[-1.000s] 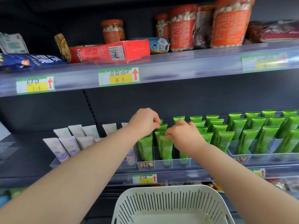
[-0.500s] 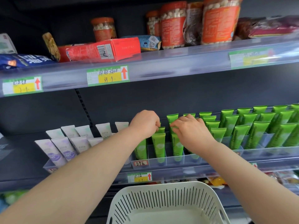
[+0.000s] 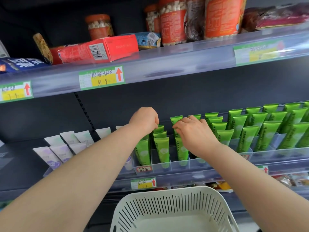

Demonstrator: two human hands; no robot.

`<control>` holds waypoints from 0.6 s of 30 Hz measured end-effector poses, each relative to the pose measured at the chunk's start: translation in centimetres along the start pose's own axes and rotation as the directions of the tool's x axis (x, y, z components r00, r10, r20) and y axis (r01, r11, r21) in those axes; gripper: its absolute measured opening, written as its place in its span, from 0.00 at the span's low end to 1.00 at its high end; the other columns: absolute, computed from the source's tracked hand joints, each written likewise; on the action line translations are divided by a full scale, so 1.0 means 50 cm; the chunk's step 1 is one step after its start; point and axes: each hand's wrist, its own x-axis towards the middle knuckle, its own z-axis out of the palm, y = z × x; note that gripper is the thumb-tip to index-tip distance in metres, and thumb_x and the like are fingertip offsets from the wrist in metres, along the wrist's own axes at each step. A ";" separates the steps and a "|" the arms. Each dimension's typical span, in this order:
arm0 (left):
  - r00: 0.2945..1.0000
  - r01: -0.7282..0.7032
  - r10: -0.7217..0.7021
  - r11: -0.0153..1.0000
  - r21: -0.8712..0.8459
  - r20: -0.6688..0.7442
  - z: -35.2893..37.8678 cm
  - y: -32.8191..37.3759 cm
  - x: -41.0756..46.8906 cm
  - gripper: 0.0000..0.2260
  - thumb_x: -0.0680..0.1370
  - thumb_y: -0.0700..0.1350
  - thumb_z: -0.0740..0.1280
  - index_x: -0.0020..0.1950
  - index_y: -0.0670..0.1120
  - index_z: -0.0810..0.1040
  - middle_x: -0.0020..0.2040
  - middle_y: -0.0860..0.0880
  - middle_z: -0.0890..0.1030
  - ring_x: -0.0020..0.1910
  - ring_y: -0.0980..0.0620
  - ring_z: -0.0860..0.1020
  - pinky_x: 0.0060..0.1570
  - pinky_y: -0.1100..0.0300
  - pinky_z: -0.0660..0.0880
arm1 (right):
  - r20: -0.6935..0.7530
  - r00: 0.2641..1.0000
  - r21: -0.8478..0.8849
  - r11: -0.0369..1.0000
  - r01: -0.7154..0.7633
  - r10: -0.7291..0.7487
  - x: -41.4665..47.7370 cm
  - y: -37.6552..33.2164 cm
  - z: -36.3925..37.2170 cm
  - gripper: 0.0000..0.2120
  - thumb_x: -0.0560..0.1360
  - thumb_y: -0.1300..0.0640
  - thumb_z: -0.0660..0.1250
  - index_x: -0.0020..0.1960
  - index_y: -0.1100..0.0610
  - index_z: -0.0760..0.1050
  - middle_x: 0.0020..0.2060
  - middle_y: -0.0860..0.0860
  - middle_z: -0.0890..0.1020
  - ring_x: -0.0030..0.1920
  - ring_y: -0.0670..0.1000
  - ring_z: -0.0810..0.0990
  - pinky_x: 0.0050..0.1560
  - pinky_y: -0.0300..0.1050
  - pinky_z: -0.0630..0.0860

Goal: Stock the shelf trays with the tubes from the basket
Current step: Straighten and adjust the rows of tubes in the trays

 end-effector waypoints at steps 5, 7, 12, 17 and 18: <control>0.999 -0.035 0.035 0.999 0.017 0.008 0.012 0.011 0.007 0.03 0.75 0.43 0.71 0.47 0.49 0.84 0.47 0.51 0.83 0.49 0.50 0.80 0.44 0.60 0.72 | 0.025 1.000 0.016 1.000 -0.014 0.014 0.001 0.011 0.005 0.14 0.81 0.55 0.55 0.62 0.49 0.74 0.57 0.47 0.78 0.59 0.53 0.71 0.53 0.52 0.68; 0.999 -0.043 0.043 0.999 0.021 -0.001 0.017 0.012 0.010 0.04 0.76 0.43 0.71 0.47 0.49 0.84 0.47 0.51 0.84 0.48 0.50 0.80 0.45 0.59 0.73 | 0.031 0.999 0.024 1.000 -0.021 0.020 0.001 0.011 0.006 0.14 0.81 0.56 0.55 0.63 0.50 0.74 0.57 0.47 0.77 0.59 0.53 0.71 0.54 0.52 0.68; 1.000 -0.017 0.017 0.999 -0.030 0.003 0.013 0.009 0.015 0.03 0.74 0.46 0.72 0.42 0.49 0.84 0.43 0.53 0.84 0.46 0.50 0.80 0.45 0.56 0.77 | 0.028 1.000 0.028 1.000 -0.012 0.011 0.008 0.007 0.006 0.15 0.82 0.54 0.53 0.63 0.50 0.73 0.58 0.48 0.78 0.60 0.54 0.71 0.53 0.52 0.67; 0.994 0.015 -0.019 0.999 -0.033 -0.109 -0.002 0.000 0.029 0.04 0.75 0.43 0.71 0.48 0.47 0.84 0.49 0.51 0.82 0.49 0.48 0.80 0.46 0.57 0.75 | 0.015 1.000 0.044 0.999 -0.020 0.020 0.015 0.003 0.006 0.15 0.82 0.53 0.54 0.66 0.51 0.72 0.60 0.49 0.77 0.62 0.53 0.70 0.56 0.52 0.67; 0.995 0.033 -0.033 0.999 -0.005 -0.090 -0.002 -0.002 0.031 0.05 0.75 0.43 0.72 0.50 0.48 0.84 0.49 0.50 0.82 0.49 0.47 0.80 0.47 0.56 0.76 | 0.013 1.000 0.046 0.999 -0.024 0.024 0.015 0.003 0.006 0.15 0.82 0.53 0.54 0.66 0.51 0.72 0.61 0.49 0.77 0.62 0.53 0.70 0.56 0.53 0.67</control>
